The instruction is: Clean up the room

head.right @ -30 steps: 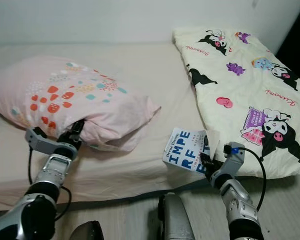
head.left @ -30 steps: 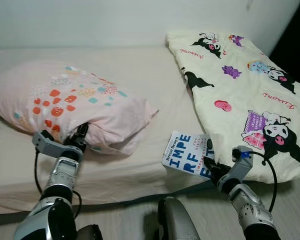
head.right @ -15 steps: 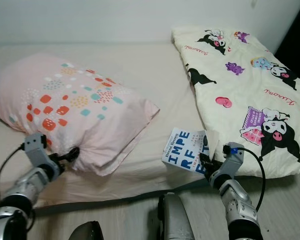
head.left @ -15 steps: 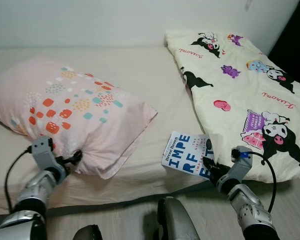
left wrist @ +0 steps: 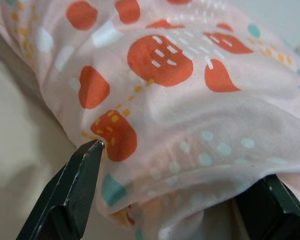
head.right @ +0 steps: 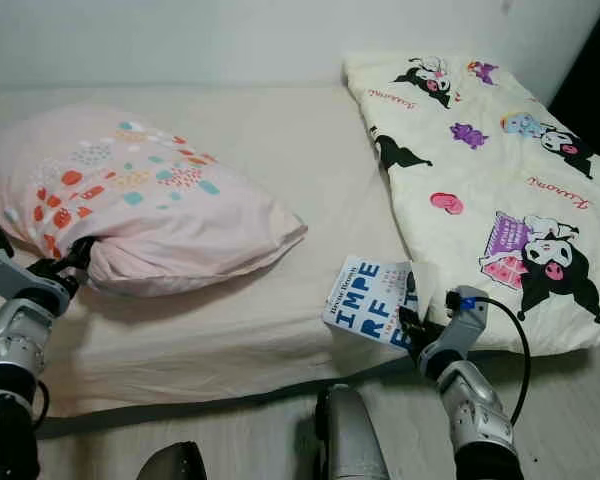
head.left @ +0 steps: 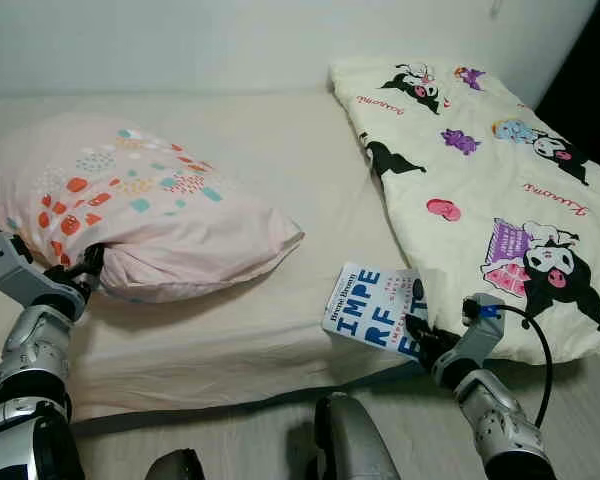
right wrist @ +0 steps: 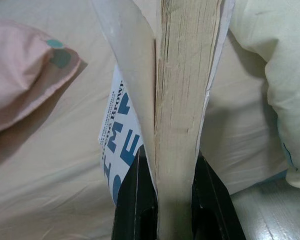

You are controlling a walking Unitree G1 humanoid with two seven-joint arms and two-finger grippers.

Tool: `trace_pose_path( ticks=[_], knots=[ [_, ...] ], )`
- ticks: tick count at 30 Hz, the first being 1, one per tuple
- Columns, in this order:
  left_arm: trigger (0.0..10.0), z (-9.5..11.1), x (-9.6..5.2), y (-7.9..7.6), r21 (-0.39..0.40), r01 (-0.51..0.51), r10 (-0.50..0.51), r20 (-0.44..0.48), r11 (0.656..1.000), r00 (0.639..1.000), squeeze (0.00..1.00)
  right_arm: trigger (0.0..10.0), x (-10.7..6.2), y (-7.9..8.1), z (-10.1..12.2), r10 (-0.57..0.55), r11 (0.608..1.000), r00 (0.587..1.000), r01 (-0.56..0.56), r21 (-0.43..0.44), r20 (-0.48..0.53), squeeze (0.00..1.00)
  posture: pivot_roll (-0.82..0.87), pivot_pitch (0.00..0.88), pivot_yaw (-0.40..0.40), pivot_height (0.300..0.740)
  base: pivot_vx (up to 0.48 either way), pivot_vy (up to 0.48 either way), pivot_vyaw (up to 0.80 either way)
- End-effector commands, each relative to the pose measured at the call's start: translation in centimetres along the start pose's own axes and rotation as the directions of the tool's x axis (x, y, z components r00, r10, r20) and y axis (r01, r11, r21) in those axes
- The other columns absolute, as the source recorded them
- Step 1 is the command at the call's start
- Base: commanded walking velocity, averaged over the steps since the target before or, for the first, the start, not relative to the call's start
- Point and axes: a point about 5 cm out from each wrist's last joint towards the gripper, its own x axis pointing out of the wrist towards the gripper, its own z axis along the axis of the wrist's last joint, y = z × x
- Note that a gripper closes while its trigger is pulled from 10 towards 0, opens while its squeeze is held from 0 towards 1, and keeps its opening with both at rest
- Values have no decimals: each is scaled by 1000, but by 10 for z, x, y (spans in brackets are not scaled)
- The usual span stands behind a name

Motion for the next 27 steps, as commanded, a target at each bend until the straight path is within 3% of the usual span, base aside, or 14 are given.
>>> trace_pose_path(
  ticks=[1,5,7,9,10,13,14,17,19,20,22,23,24,27],
  knots=[
    [10000,-1,0,0,31,50,-48,-69,998,996,0,10000,-3,-1,-13,-14,1000,999,15,18,-52,0,-35,183,-33,585,0,0,0],
    [10000,-30,-9,-13,196,348,-255,-384,917,888,0,10000,-4,-2,-13,-19,1000,998,20,19,-51,0,-28,187,-33,585,0,0,0],
    [10000,-33,-11,-14,215,388,-274,-421,896,865,0,10000,-4,-2,-13,-20,1000,998,21,19,-51,0,-28,187,-33,585,0,0,0],
    [10000,-37,-21,-27,176,582,-442,-491,794,750,0,10000,-3,-1,-13,-18,1000,998,19,22,-52,0,-27,187,-35,585,0,0,0],
    [10000,-37,-21,-27,176,582,-442,-491,794,750,0,10000,-3,-1,-13,-18,1000,998,19,22,-52,0,-27,187,-35,585,0,0,0],
    [10000,-12,-33,-66,14,792,-744,-333,610,579,0,10000,-3,1,-14,-15,1000,998,16,25,-53,0,-26,189,-36,585,0,0,0],
    [10000,-12,-33,-66,14,792,-744,-333,610,579,0,10000,-3,1,-14,-15,1000,998,16,25,-53,0,-26,189,-36,585,0,0,0],
    [10000,33,-24,-85,-112,816,-820,10,567,572,0,10000,-3,1,-14,-15,1000,998,16,27,-54,0,-29,190,-34,585,0,0,0],
    [10000,46,-15,-83,-101,783,-778,90,614,621,0,10000,-4,1,-14,-16,999,998,17,28,-53,0,-33,191,-31,585,0,0,0],
    [10000,46,-15,-83,-101,783,-778,90,614,621,0,10000,-4,1,-14,-16,999,998,17,28,-53,0,-33,191,-31,585,0,0,0],
    [10000,59,7,-63,-87,558,-534,198,825,822,0,10000,-5,0,-14,-19,999,998,21,28,-52,0,-30,196,-29,585,0,0,0],
    [10000,62,18,-41,-205,304,-253,242,930,937,0,10000,-6,-1,-15,-22,999,998,24,27,-54,0,-28,197,-31,585,0,0,0],
    [10000,62,18,-41,-205,304,-253,242,930,937,0,10000,-6,-1,-15,-22,999,998,24,27,-54,0,-28,197,-31,585,0,0,0],
    [10000,43,15,-23,-126,76,-56,160,989,986,0,10000,-7,0,-17,-23,999,998,25,29,-57,0,-33,207,-26,585,0,0,0]
  ],
)
